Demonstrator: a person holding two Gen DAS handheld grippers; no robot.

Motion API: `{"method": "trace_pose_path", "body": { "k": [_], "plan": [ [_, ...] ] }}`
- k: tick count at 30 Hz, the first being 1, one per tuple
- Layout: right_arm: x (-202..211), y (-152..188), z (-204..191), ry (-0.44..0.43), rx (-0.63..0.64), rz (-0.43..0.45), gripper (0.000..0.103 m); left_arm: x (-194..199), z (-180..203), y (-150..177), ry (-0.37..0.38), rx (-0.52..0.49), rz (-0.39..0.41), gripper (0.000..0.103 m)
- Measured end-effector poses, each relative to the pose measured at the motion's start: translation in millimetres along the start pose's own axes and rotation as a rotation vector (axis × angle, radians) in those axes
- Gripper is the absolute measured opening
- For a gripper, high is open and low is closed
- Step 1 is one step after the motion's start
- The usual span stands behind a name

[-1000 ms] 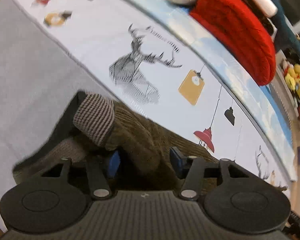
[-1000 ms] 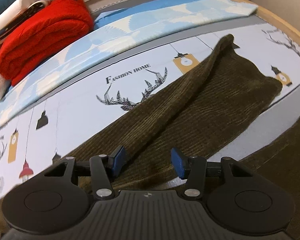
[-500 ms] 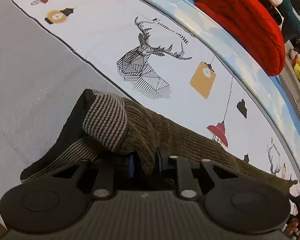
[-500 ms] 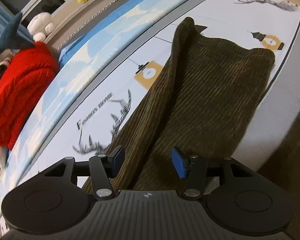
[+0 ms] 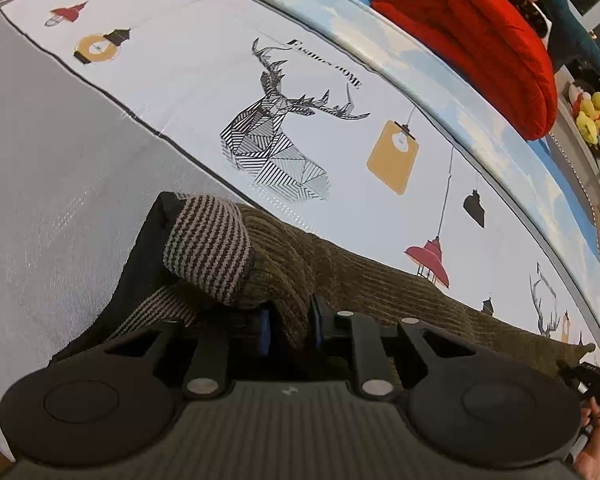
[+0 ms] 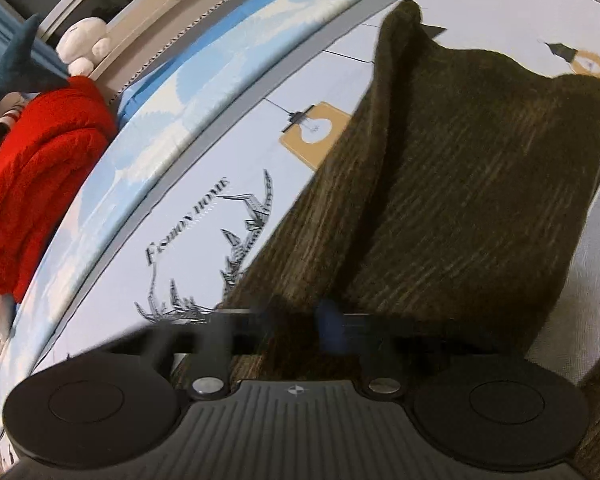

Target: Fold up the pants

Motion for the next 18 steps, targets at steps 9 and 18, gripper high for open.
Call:
{"method": "trace_pose_path", "body": {
  "k": [9,18],
  "plan": [
    [105,-12,-16,-0.115,0.029,0.110,0.003,27,-6,-4,0.036,-0.050,0.044,0.014],
    [228,50,42,-0.076,0.108,0.050,0.003,65,-40,18,0.096,-0.136,0.029,0.013]
  ]
}}
Point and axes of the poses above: each gripper's, at about its wrist camera, not at the fingertips, and x roughly against the way its jaws point, z to its right, y to its underside, the point moved 7 cm from there along -x, roughly the way its jaws point, and after that the axes turned 1 degree about -z, right-handed, at the moved point
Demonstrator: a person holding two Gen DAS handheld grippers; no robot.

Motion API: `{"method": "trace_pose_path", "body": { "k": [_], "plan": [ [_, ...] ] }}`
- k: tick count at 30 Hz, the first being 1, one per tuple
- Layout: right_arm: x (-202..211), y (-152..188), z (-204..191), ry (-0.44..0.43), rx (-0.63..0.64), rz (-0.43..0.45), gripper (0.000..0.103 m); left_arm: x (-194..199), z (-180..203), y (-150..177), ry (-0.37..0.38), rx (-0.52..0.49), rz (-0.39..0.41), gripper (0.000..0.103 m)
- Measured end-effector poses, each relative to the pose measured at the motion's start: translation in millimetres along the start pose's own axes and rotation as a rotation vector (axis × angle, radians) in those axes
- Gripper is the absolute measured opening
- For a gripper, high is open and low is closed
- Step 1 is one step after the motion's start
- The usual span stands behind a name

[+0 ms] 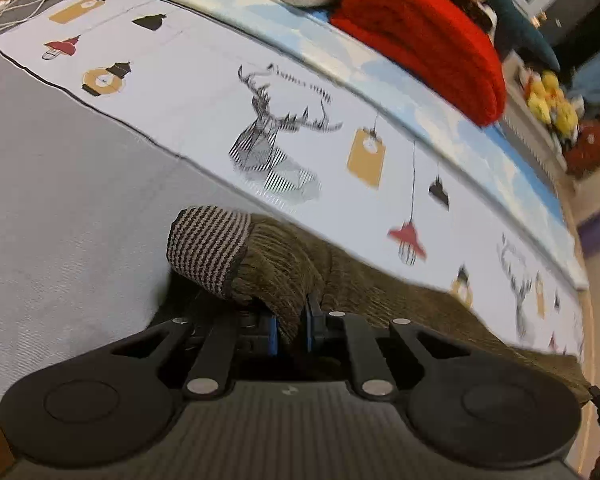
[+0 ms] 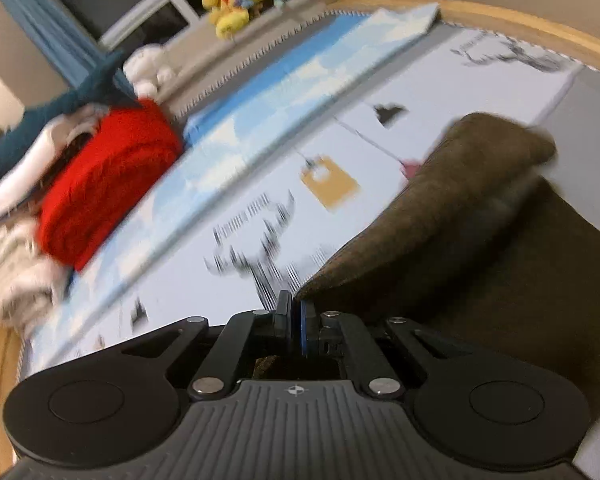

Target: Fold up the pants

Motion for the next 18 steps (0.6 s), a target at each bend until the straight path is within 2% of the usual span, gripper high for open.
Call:
{"method": "trace_pose_path", "body": {
  "k": [5,9,10,11,13,16,18],
  "plan": [
    [27,59,40,0.031,-0.011,-0.153,0.003,-8,-15,22,-0.062,-0.115,-0.079,0.013],
    [25,95,73,0.100,0.013,-0.313,0.009,-30,-21,42,-0.103,-0.196,-0.218,0.016],
    [26,98,80,0.133,0.025,-0.321,0.010,-34,-21,46,-0.105,-0.198,-0.246,0.016],
    [27,94,90,0.179,0.028,-0.304,0.016,-36,-23,47,-0.107,-0.195,-0.254,0.017],
    [35,75,114,0.243,-0.001,-0.245,0.019,-36,-29,44,-0.099,-0.148,-0.256,0.027],
    [44,46,151,0.268,-0.134,-0.153,0.026,-34,-44,37,-0.070,-0.024,-0.248,0.030],
    [40,38,171,0.265,-0.198,-0.139,0.027,-35,-52,35,-0.071,0.033,-0.250,0.032]
  ]
}}
Point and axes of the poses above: each gripper's, at about its wrist camera, not at the fingertips, and x roughly against the way its jaws point, z to its right, y to its underside, the point moved 7 cm from there along -x, roughly the way its jaws point, and after that the axes turned 1 degree about -z, right-handed, at the moved point
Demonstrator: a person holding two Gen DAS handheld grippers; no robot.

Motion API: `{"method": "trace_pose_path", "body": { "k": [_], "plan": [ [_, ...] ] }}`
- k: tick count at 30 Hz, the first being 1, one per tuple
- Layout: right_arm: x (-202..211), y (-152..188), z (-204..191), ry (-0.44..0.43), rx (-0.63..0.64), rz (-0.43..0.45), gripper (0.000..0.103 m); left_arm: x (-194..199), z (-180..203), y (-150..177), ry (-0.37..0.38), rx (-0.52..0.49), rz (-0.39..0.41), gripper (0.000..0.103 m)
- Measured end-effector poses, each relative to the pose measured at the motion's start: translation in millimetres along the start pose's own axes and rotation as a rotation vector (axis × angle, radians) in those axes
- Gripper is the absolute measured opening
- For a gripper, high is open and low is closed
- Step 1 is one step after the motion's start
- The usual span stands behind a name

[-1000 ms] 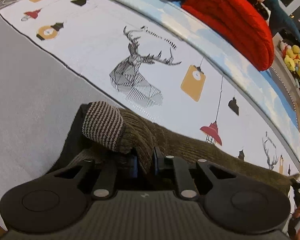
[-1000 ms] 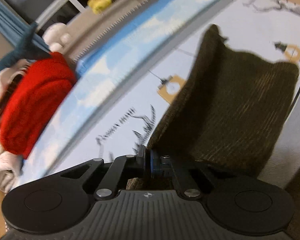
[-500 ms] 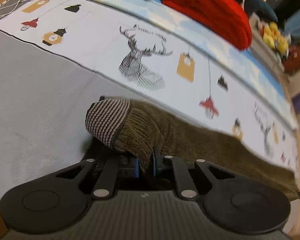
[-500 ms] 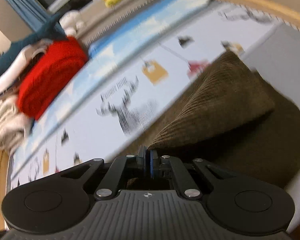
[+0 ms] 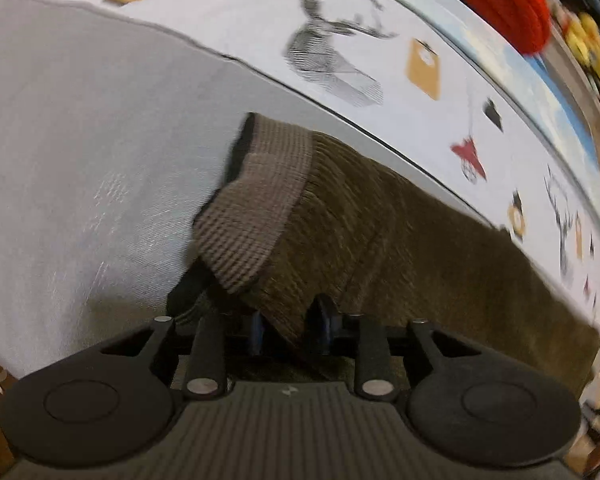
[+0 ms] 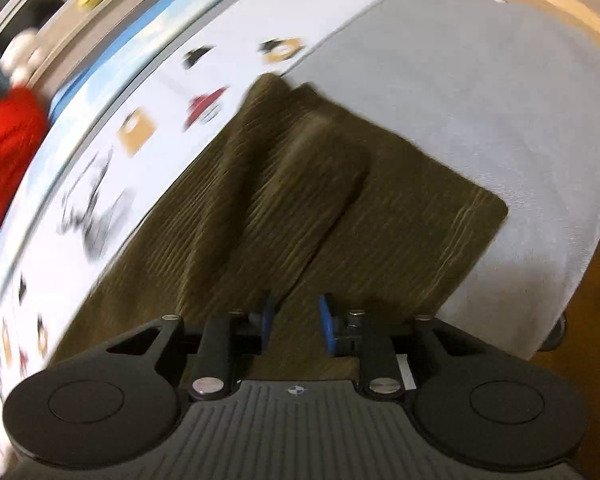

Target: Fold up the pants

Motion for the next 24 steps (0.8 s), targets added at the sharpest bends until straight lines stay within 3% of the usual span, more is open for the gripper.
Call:
{"method": "trace_pose_path", "body": {
  "k": [3,5,6,9,13,15,16,17,21,24],
  "plan": [
    [-15,-19,13,-0.047,-0.097,0.013,0.031,-3,-6,-2,-0.005,0.054,-0.010,0.038],
    [-24,-34,22,-0.049,-0.150,0.047,0.044,-3,-8,-5,-0.020,0.077,-0.005,0.044],
    [-29,-40,28,-0.033,-0.177,0.063,0.046,-1,-11,-7,-0.028,0.085,0.005,0.049],
    [-45,-48,39,-0.029,-0.242,0.057,0.047,4,-18,-17,-0.020,0.138,0.054,0.059],
    [-57,-54,36,-0.036,-0.241,0.068,0.048,-2,-25,-21,-0.004,0.194,0.041,0.059],
    [-57,-56,33,-0.030,-0.207,0.088,0.037,-5,-25,-24,-0.025,0.187,0.037,0.058],
    [-57,-58,31,-0.036,-0.193,0.097,0.016,-6,-24,-25,-0.031,0.182,0.038,0.055],
    [-58,-63,26,-0.039,-0.177,0.105,0.008,-8,-22,-26,-0.040,0.172,0.041,0.051],
    [-28,-79,9,-0.067,-0.090,0.231,0.006,2,-14,-27,-0.074,0.104,0.086,0.029],
    [26,-91,10,-0.129,-0.105,0.390,0.005,23,-4,-27,-0.042,0.070,0.157,0.025]
  ]
}}
Point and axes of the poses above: each gripper's, at about its wrist camera, not at the fingertips, and x roughly against the way its jaws point, z to its right, y to its underside, the point moved 7 cm from there along -x, roughly the way its jaws point, and after that the axes turned 1 degree about -z, right-handed, at the moved point
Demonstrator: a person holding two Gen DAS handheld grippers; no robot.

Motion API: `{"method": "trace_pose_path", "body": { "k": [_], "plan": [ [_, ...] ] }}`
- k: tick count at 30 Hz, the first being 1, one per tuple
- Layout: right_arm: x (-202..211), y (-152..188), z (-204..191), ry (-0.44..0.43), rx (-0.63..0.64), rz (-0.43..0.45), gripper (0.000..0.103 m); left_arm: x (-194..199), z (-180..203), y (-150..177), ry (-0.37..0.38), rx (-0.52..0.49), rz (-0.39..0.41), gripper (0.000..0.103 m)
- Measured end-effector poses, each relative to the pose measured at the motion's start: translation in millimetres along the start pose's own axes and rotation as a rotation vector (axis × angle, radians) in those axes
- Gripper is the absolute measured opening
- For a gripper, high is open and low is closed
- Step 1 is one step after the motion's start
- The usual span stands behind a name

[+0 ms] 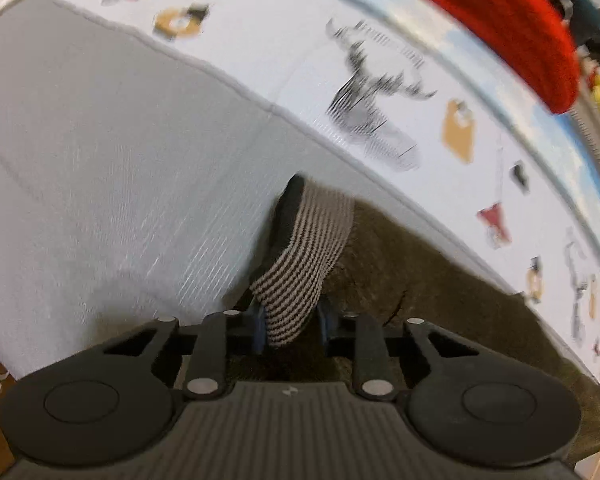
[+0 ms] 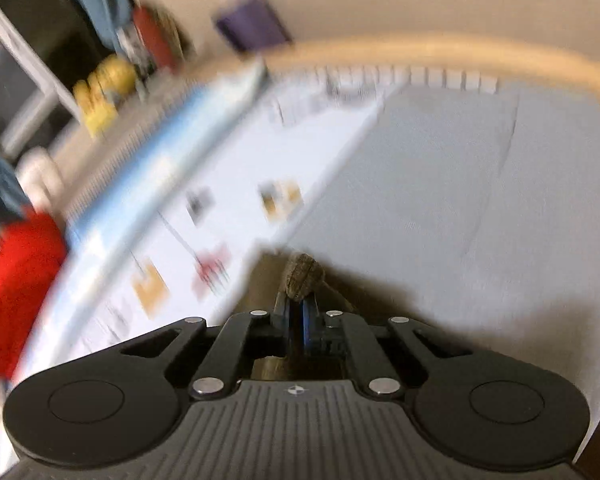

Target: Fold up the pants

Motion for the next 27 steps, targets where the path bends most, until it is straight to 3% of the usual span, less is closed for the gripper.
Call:
{"method": "trace_pose_path", "body": {
  "k": [2,4,6,8,10,14,17,20,21,22,24,27],
  "plan": [
    [24,-9,7,0.011,0.000,0.053,0.005,12,0,-1,0.046,0.002,0.030,0.025],
    [36,-8,22,0.102,0.038,0.044,0.005,13,-7,0,0.062,0.004,0.018,0.025],
    [25,4,46,0.208,0.069,-0.067,0.005,3,-15,4,0.031,-0.012,-0.034,0.025],
    [2,26,70,0.257,0.073,-0.217,0.006,-9,-22,12,-0.014,-0.052,-0.098,0.025],
    [-7,39,89,0.302,0.074,-0.290,0.006,-11,-25,15,-0.019,-0.068,-0.117,0.025],
    [8,27,79,0.229,0.090,-0.220,0.005,6,-25,16,0.023,-0.059,-0.092,0.025],
    [2,38,89,0.325,0.121,-0.292,0.006,-7,-28,20,-0.027,-0.089,-0.139,0.026],
    [-7,47,97,0.392,0.140,-0.356,0.012,-10,-26,19,-0.041,-0.119,-0.149,0.036],
    [-6,46,92,0.411,0.173,-0.356,0.015,-8,-28,18,-0.053,-0.113,-0.146,0.044],
    [-4,44,88,0.438,0.202,-0.343,0.021,-4,-30,16,-0.074,-0.109,-0.128,0.050],
    [6,35,75,0.449,0.226,-0.270,0.024,12,-29,8,-0.092,-0.129,-0.034,0.052],
    [22,21,42,0.333,0.282,-0.122,0.024,38,-10,-2,-0.125,-0.247,0.143,0.052]
  ]
}}
Point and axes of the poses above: each gripper's, at about its wrist camera, not at the fingertips, and x roughly against the way its jaws point, z to its right, y to its underside, the point moved 7 cm from there along -x, roughly the way its jaws point, and after that the axes turned 1 degree about -z, right-handed, at the moved point
